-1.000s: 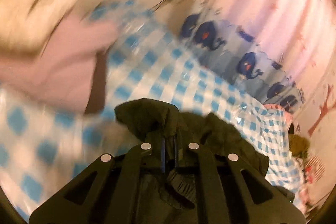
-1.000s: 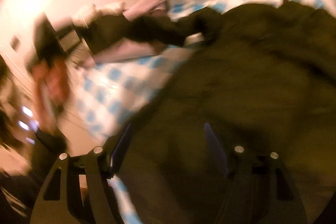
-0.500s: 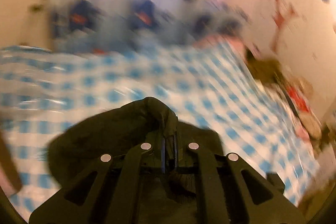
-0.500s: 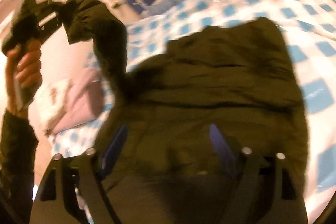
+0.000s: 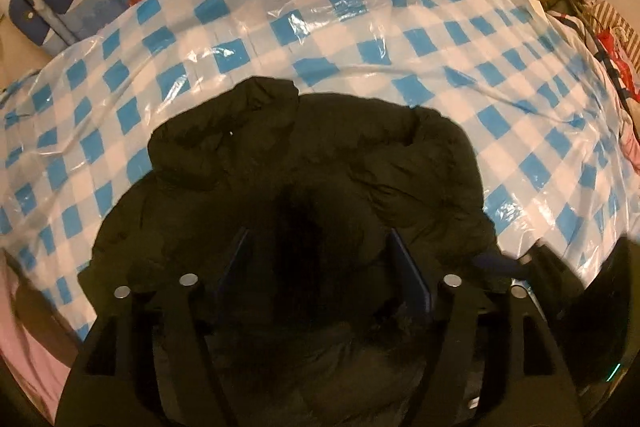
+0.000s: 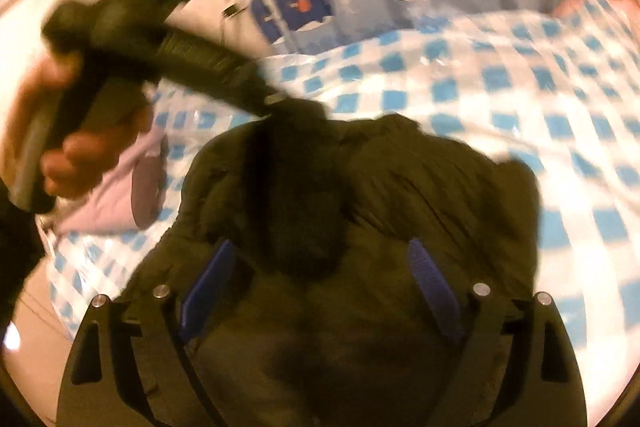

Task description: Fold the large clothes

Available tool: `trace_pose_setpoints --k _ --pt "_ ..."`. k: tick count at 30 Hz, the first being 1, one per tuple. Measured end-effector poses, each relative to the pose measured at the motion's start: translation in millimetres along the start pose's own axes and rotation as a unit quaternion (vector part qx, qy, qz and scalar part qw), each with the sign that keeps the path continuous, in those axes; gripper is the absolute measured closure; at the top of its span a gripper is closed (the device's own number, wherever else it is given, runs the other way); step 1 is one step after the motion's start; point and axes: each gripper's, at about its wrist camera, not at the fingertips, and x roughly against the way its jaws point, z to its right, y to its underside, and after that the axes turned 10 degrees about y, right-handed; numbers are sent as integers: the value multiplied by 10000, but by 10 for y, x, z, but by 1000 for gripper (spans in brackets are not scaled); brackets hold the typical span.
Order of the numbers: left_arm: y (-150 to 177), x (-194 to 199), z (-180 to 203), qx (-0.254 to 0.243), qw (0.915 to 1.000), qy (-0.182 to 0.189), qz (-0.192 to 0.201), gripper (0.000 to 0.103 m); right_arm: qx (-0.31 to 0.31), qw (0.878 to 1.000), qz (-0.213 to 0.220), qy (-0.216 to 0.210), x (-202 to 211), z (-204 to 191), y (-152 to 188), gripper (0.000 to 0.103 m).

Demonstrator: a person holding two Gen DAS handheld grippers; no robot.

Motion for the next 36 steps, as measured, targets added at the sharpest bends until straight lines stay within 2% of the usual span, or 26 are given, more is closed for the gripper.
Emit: trace_pose_setpoints --k 2,4,6,7,9,13,15,18,21,22,23,24,25,27,30,31,33,34,36 --pt "-79 128 74 -50 9997 -9 248 34 353 9986 6 397 -87 -196 -76 16" --pt "-55 385 99 -113 9977 -4 669 32 492 9950 -2 873 -209 -289 -148 16" --pt "39 592 -7 29 9950 50 995 30 198 9953 42 951 -244 -214 -187 16" --pt "143 722 -135 110 9930 171 1165 30 46 9943 15 1064 -266 -157 -199 16" --pt "315 863 -389 315 9895 190 1397 29 -217 9921 -104 1232 -320 -14 -253 16" --pt "921 881 -1257 1092 9806 299 1601 29 -1042 9884 53 1102 -223 384 -290 16" --pt "1162 768 -1591 1329 9776 274 1610 29 -1552 9824 -282 999 -366 624 -284 15" --pt "1514 552 -2078 1860 9666 635 1647 29 -1869 9744 -839 929 -702 793 -261 15" --pt "1733 426 -2442 2321 9496 847 1928 29 -2078 9725 -1007 309 -880 781 -235 16" --pt "1775 397 -2531 2471 9435 905 2012 29 -2120 9730 -917 19 -874 762 -252 26" --pt "1790 384 -2584 2552 9395 930 2085 29 -2093 9742 -770 -355 -835 728 -272 66" --pt "1811 372 -2633 2631 9347 968 2184 29 -1996 9753 -717 -623 -783 662 -314 91" --pt "1829 365 -2662 2686 9308 1018 2259 29 -1964 9749 -610 -851 -717 616 -349 98" --pt "1841 363 -2675 2722 9245 1157 2404 29 -1808 9747 -368 -1265 -528 494 -426 99" --pt "1818 353 -2646 2683 9201 1246 2568 22 -1636 9765 119 -1400 -114 432 -538 99" --pt "1791 307 -2633 2658 9206 1258 2569 18 -1643 9769 201 -1353 -44 460 -567 99" --pt "1737 168 -2648 2722 9249 1123 2405 17 -1891 9757 240 -1079 15 712 -559 99" --pt "1717 65 -2680 2820 9249 1087 2305 17 -2008 9745 179 -986 -21 828 -530 99" --pt "1699 -109 -2753 3011 9240 1051 2111 17 -2250 9727 -208 -528 -239 1121 -347 99"
